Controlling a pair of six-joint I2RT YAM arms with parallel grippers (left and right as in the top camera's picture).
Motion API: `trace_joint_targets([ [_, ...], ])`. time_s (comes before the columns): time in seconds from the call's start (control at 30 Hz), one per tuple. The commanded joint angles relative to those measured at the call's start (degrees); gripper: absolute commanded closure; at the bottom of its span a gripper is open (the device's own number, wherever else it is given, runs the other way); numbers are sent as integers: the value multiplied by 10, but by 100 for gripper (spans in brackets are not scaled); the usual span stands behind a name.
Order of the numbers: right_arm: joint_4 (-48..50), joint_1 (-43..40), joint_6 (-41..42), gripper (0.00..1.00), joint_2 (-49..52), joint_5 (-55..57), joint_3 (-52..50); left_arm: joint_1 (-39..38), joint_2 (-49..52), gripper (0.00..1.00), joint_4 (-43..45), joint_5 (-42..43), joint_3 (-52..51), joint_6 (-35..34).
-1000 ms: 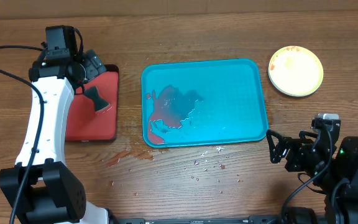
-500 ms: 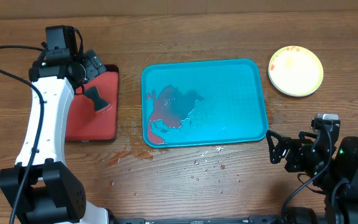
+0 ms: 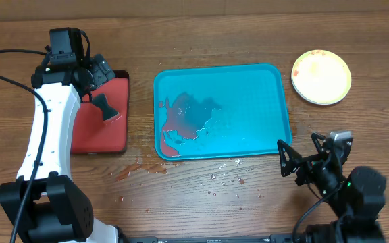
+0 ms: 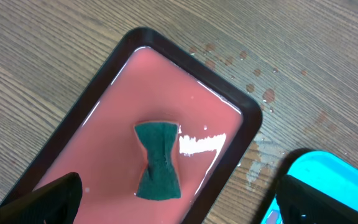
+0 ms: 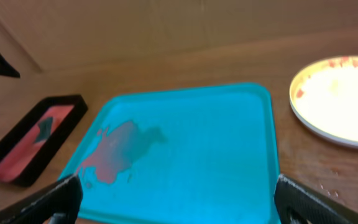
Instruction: Clean dirty plates on tray and stack at the side
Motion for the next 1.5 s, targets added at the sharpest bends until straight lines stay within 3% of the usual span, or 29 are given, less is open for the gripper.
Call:
trace_joint_targets([
  [0.0,77,5,-1,0,-55,-16,-77,2,6,0,1,3,5,-1],
  [0.2,177,13,-1,0,-130,-13,-165,2,6,0,1,3,5,-1],
  [0.37,185,13,-2,0,-193,-12,-198,2,6,0,1,3,5,-1],
  [0.8,224,13,-3,0,-195,46,-215,2,6,0,1,3,5,-1],
  [0.97,296,13,-3,0,-195,68,-246,2,6,0,1,3,5,-1],
  [1.2,297,13,-3,0,-195,104,-249,2,6,0,1,3,5,-1],
  [1.47,229,13,-3,0,-195,190,-249,2,6,0,1,3,5,-1],
])
